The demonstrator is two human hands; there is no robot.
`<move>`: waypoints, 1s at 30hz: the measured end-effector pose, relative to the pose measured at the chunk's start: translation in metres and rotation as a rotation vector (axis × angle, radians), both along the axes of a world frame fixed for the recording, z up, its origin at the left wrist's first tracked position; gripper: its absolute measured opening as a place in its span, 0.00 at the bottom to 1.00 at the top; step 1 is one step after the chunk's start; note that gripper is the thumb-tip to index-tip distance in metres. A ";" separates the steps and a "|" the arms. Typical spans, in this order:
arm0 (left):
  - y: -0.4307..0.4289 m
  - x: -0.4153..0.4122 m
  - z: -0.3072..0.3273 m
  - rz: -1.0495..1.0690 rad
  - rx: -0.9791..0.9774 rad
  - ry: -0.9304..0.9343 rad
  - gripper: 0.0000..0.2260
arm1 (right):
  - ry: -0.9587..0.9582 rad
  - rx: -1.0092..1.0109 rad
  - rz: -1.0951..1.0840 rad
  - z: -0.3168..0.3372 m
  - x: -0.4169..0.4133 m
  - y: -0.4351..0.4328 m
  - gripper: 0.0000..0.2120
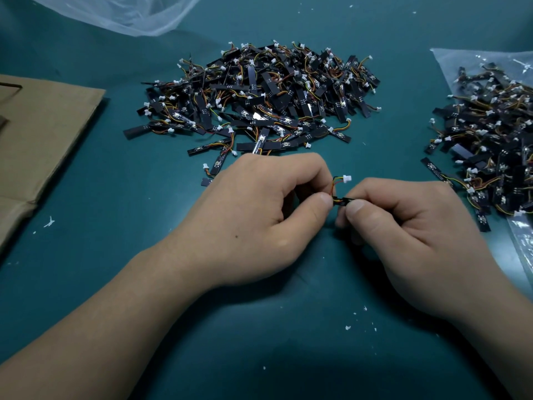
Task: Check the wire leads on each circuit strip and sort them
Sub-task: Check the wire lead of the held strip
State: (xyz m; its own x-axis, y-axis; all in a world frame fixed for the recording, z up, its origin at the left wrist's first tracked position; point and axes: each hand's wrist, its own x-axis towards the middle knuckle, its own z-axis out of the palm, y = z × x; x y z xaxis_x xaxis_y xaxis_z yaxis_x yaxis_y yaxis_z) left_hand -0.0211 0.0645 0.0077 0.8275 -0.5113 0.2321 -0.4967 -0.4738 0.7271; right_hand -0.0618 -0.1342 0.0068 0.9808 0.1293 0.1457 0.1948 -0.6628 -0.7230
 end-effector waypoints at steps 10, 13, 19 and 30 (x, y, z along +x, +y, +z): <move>-0.001 0.000 -0.001 0.024 0.022 -0.027 0.05 | -0.003 -0.001 -0.008 -0.001 0.000 0.000 0.14; -0.001 0.001 -0.002 0.028 0.025 -0.035 0.05 | -0.004 0.000 -0.008 0.000 0.000 0.001 0.16; -0.002 0.000 -0.002 0.032 0.027 -0.028 0.05 | -0.001 0.006 -0.015 0.000 0.000 0.001 0.16; -0.003 0.001 -0.003 0.046 0.040 -0.039 0.05 | -0.001 0.003 -0.021 0.000 0.000 0.001 0.16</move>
State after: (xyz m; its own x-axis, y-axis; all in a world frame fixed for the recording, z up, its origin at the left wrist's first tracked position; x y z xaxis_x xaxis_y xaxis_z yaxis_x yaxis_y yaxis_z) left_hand -0.0205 0.0620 0.0050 0.8409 -0.4825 0.2451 -0.5016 -0.5248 0.6877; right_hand -0.0618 -0.1329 0.0063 0.9832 0.1082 0.1470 0.1815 -0.6645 -0.7249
